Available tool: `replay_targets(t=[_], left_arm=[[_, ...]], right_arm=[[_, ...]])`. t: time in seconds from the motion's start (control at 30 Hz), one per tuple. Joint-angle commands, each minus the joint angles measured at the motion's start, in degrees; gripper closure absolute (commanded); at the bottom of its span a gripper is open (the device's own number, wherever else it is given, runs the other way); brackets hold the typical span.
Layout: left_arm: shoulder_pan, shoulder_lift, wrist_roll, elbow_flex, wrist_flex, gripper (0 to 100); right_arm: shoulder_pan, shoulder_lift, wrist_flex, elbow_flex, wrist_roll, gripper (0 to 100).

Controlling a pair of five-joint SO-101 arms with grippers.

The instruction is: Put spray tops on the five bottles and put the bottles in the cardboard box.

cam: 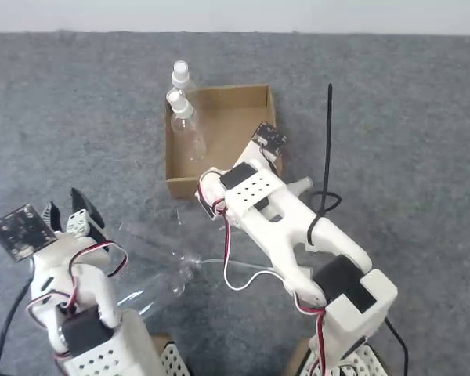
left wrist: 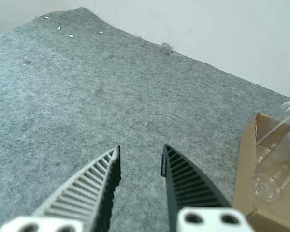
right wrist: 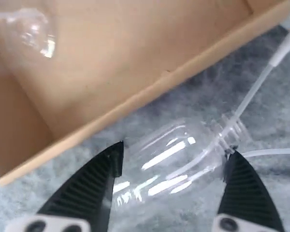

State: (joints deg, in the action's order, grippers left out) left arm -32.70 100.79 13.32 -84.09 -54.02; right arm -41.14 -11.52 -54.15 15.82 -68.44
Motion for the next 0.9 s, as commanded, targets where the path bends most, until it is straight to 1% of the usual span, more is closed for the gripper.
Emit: replay_targets(t=[0.0, 0.13, 0.27, 0.53, 0.67, 0.87], left_arm=[[0.09, 0.88, 0.26, 0.84, 2.37, 87], [0.09, 0.88, 0.26, 0.84, 2.37, 87], [0.09, 0.88, 0.26, 0.84, 2.37, 87], [0.09, 0.88, 0.26, 0.84, 2.37, 87], [0.09, 0.88, 0.26, 0.84, 2.37, 87], [0.09, 0.88, 0.26, 0.84, 2.37, 87]], right_arm=[[0.48, -0.13, -5.23, -1.32, -0.09, 72.3], [0.57, -0.04, -9.98, -1.32, 0.26, 72.1], [0.57, 0.31, -14.46, -1.49, 4.22, 72.1], [0.57, 0.31, -15.34, -1.14, 7.82, 72.0], [0.57, 0.31, -19.74, -2.55, 9.32, 72.3], [0.48, 0.31, -24.48, -5.01, 9.23, 72.3]])
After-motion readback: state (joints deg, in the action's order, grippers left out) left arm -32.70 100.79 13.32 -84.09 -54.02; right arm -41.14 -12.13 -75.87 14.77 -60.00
